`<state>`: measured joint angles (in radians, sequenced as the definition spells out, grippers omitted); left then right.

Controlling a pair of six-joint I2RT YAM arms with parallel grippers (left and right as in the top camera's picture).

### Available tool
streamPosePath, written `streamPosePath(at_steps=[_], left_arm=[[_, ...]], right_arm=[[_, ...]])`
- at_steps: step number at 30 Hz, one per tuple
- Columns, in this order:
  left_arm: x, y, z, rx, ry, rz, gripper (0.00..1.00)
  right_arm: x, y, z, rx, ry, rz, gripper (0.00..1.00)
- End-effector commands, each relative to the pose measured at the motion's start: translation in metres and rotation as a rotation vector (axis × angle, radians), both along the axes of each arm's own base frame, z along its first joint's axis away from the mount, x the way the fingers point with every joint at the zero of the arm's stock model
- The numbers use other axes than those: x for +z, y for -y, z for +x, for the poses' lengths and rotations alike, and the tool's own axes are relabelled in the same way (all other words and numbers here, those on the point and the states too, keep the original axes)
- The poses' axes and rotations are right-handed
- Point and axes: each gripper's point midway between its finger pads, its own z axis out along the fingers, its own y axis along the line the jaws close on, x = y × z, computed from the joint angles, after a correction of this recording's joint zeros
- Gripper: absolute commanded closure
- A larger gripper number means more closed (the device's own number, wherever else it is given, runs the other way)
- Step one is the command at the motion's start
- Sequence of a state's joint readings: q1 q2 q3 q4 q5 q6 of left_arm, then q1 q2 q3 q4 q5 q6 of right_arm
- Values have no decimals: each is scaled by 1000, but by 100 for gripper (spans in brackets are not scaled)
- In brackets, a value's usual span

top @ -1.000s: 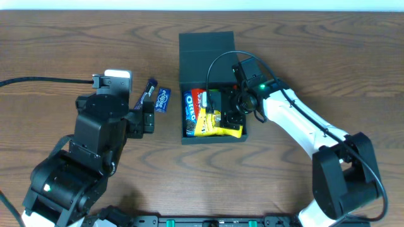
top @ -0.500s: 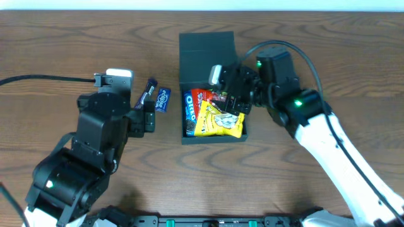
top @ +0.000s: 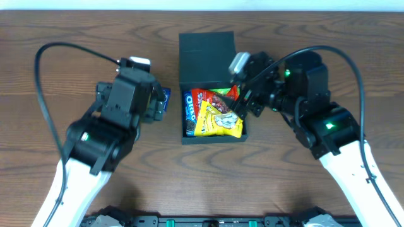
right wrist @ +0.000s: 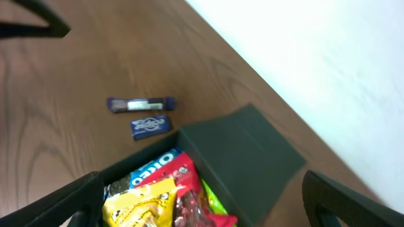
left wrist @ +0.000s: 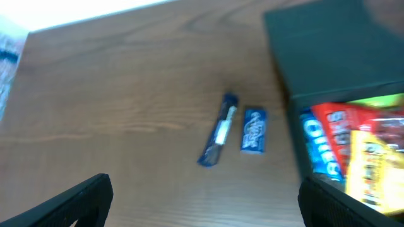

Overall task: Pack container
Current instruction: 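Withdraw the right gripper and reach the left gripper toward the chocolate bar, then grasp the blue chocolate bar upright with the left gripper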

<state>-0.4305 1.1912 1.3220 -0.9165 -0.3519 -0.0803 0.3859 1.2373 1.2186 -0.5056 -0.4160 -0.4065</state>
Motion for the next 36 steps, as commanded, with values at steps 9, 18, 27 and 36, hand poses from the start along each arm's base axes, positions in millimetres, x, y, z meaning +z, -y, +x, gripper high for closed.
streamPosePath(at_steps=[9, 18, 27, 36], left_arm=[[-62, -29, 48, 56, -192, -102, 5], [-122, -30, 82, 33, -308, -119, 5], [-196, -23, 100, 8, -446, -119, 5], [-227, -30, 111, 30, -472, -126, 1]], right_arm=[[-1, 38, 18, -227, -159, 122, 1], [-9, 48, 22, -283, -167, 89, 1], [-15, 60, 27, -352, -164, 47, 1], [-16, 60, 27, -353, -165, 46, 1]])
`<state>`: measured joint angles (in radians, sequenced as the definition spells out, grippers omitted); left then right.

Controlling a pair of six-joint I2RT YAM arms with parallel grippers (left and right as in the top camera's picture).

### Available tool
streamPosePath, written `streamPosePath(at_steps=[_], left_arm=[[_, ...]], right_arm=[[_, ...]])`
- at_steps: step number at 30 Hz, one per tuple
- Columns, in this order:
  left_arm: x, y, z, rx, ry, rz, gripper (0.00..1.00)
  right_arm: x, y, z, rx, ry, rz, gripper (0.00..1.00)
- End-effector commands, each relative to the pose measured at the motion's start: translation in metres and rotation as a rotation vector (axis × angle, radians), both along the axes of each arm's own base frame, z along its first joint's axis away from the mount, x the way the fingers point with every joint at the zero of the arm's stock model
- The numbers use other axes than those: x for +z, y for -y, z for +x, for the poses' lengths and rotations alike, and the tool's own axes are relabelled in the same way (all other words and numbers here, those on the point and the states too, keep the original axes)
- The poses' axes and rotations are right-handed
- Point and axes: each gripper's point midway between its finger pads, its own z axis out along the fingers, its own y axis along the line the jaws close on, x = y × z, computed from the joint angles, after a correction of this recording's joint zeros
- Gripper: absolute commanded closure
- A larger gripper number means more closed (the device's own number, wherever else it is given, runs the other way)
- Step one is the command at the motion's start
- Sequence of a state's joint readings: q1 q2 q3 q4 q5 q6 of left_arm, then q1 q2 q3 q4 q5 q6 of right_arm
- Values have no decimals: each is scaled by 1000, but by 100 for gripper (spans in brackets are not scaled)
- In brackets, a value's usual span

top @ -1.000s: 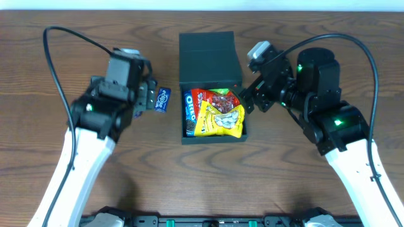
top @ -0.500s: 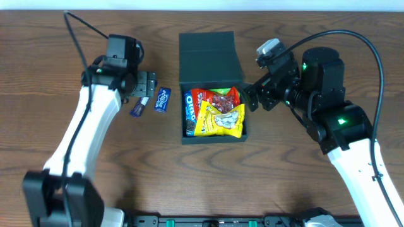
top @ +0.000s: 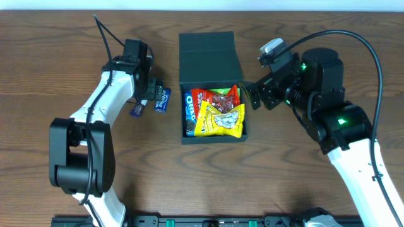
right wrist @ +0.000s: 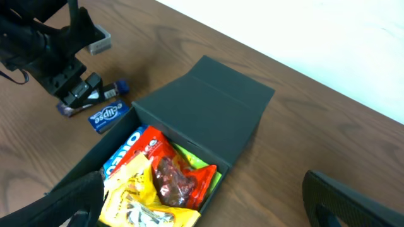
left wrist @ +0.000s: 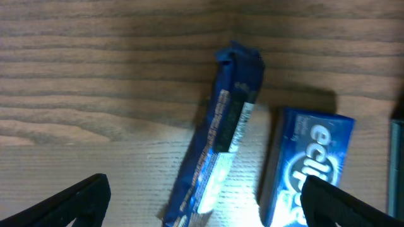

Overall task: Pack container
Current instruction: 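Grasp the blue chocolate bar upright with the left gripper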

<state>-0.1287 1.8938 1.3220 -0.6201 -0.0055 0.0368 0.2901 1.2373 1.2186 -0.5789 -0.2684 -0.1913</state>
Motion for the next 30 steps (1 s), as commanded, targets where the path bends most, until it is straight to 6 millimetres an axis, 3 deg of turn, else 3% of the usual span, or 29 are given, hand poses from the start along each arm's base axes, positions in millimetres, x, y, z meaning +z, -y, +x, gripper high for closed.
streamPosePath(at_steps=[1, 6, 15, 20, 26, 30], left_arm=[[-1, -9, 8, 10, 11, -3, 0], [-7, -24, 10, 45, 4, -6, 0], [-26, -20, 6, 41, -44, -44, 8], [-26, -22, 7, 44, -42, -34, 11], [-26, -29, 7, 56, -40, 3, 21], [-26, -29, 8, 55, -36, 3, 22]], right_arm=[[3, 5, 4, -25, 2, 3, 1], [2, 5, 4, -25, -3, 2, 1], [0, 5, 4, -25, -9, 0, 1], [-5, 4, 7, -25, -23, -4, 1], [-10, 3, 10, -25, -33, -7, 1], [-7, 2, 12, -25, -17, -2, 1]])
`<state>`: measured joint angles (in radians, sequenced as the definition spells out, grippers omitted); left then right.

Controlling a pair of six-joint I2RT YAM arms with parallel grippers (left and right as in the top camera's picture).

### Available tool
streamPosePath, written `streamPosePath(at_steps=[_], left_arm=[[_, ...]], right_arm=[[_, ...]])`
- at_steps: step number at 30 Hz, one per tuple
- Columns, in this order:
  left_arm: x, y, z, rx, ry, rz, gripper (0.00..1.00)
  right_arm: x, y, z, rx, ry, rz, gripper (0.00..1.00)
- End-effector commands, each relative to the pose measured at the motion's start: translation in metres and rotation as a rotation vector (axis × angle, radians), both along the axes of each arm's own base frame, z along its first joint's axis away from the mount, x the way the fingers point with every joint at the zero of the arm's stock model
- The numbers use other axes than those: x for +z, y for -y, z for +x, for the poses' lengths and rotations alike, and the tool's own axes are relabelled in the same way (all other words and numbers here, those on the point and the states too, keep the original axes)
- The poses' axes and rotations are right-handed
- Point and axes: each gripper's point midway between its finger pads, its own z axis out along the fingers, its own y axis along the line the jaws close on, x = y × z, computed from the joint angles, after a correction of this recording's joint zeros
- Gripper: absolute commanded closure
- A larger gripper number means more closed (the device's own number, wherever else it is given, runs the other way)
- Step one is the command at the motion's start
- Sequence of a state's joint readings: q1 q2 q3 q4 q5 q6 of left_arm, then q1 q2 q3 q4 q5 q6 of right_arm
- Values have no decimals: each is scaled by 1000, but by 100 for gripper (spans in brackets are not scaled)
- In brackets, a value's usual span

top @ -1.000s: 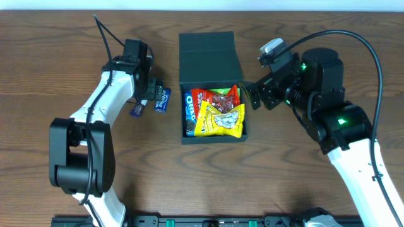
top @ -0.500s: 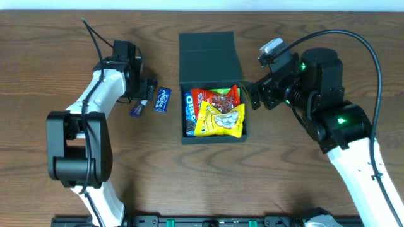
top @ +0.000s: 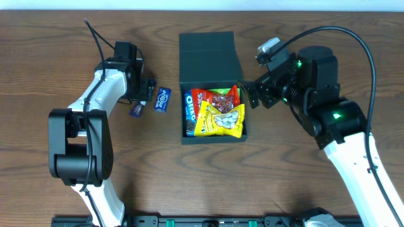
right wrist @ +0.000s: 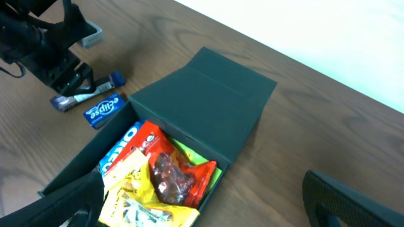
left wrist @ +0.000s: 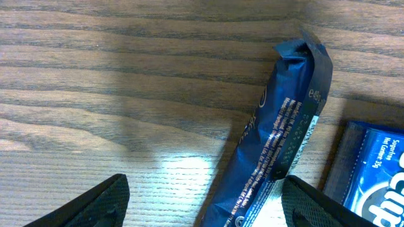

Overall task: Pack container
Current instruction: 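Grasp the blue chocolate bar upright with the left gripper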

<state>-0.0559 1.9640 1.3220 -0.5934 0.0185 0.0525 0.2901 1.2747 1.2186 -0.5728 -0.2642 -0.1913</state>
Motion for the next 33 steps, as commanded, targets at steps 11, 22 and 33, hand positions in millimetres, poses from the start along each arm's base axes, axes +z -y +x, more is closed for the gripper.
streamPosePath(at_steps=[11, 22, 33], left_arm=[[-2, -3, 8, 3, 27, 24, 23], [-9, 0, 2, -4, 13, 21, 30], [-13, 6, -2, -14, 9, 33, 36]], right_arm=[[9, 3, 7, -21, 27, 13, 1], [12, 3, 9, -22, 42, 18, 1], [13, 2, 10, -22, 49, 20, 1]])
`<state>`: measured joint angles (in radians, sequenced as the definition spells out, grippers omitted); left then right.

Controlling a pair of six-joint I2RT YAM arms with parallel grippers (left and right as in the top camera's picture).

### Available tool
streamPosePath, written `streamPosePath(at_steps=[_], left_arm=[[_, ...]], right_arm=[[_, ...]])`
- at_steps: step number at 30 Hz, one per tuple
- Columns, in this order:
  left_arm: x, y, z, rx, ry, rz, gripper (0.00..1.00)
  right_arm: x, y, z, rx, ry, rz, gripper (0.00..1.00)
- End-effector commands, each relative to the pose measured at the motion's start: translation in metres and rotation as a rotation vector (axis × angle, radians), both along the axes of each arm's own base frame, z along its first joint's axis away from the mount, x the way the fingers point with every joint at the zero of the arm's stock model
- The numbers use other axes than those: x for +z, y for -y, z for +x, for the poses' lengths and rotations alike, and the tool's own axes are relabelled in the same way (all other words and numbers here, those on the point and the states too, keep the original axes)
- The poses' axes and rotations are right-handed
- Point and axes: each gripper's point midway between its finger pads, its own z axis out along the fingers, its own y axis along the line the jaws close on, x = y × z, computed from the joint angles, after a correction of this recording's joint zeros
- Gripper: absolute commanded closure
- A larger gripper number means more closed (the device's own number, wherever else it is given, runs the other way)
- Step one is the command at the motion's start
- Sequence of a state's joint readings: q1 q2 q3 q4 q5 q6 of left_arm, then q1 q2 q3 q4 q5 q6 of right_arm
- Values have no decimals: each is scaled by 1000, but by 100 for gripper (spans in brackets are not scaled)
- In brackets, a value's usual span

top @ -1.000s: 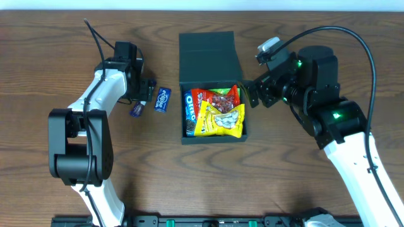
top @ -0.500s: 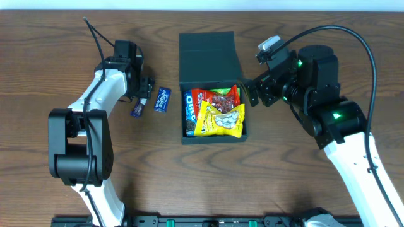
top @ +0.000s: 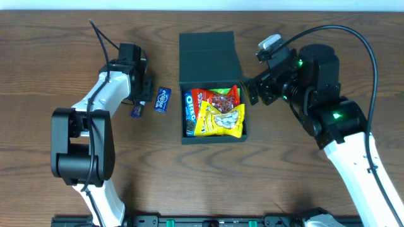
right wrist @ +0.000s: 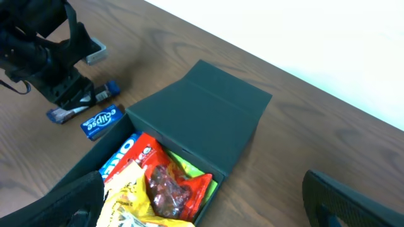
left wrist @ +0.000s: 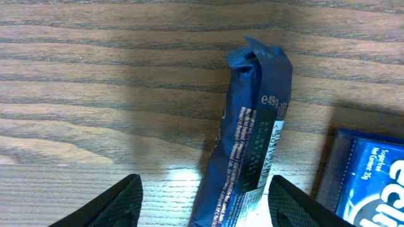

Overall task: Pack container
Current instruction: 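Grasp the blue chocolate bar upright with the left gripper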

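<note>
The black box point(top: 213, 135) stands open mid-table, its lid point(top: 208, 57) folded back, holding an Oreo pack point(top: 189, 112), a red bag point(top: 214, 98) and a yellow bag point(top: 221, 121). Left of it lie a dark blue bar point(left wrist: 249, 148) and a blue Eclipse gum pack point(top: 163, 99). My left gripper point(left wrist: 203, 205) is open low over the table, its fingers either side of the bar. Right of the box hangs my right gripper point(top: 251, 93), open and holding nothing.
The wooden table point(top: 303, 183) runs to a white wall at the back. The left arm's cable point(top: 101, 38) loops over the far left part of the table.
My left gripper's fingers now stand closer together about the dark blue bar. The right gripper has shifted slightly; bar, gum pack and box lie as before.
First my left gripper was high left of the box, and my right gripper was by the box's right edge. Then the left was down over the bar and gum pack, the right drawn back. Since then the left has stayed low, open, straddling the bar.
</note>
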<state>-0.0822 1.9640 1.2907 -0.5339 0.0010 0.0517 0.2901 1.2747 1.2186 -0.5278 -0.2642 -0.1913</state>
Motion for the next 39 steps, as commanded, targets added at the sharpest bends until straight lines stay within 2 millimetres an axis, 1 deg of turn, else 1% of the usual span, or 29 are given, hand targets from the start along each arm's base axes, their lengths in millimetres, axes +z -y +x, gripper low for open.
streamPosePath(at_steps=[1, 9, 11, 15, 19, 21, 24, 27, 34, 39], left_arm=[[-8, -1, -5, 7, -21, 18, 37], [-14, 0, -10, 26, -29, 13, 43], [-14, 1, -10, 25, -29, 13, 46], [-22, 0, -14, 32, -46, 16, 51], [-22, 1, -13, 39, -45, 18, 52], [-22, 1, -14, 39, -46, 17, 55], [-23, 2, -14, 39, -47, 17, 66], [-23, 2, -14, 40, -47, 17, 74], [-21, 1, -15, 46, -55, 17, 76], [-11, 1, -16, 47, -60, 18, 79]], right_arm=[[5, 4, 4, -21, 7, 7, 1], [5, 4, 4, -21, 10, 8, 1], [6, 4, 5, -22, 14, 10, 1], [8, 4, 6, -21, 21, 11, 1], [8, 4, 6, -22, 22, 12, 1], [8, 4, 6, -21, 23, 12, 1], [8, 4, 6, -21, 24, 12, 1], [8, 4, 6, -21, 24, 12, 1], [12, 3, 9, -22, 43, 18, 1], [18, 2, 12, -22, 71, 26, 1]])
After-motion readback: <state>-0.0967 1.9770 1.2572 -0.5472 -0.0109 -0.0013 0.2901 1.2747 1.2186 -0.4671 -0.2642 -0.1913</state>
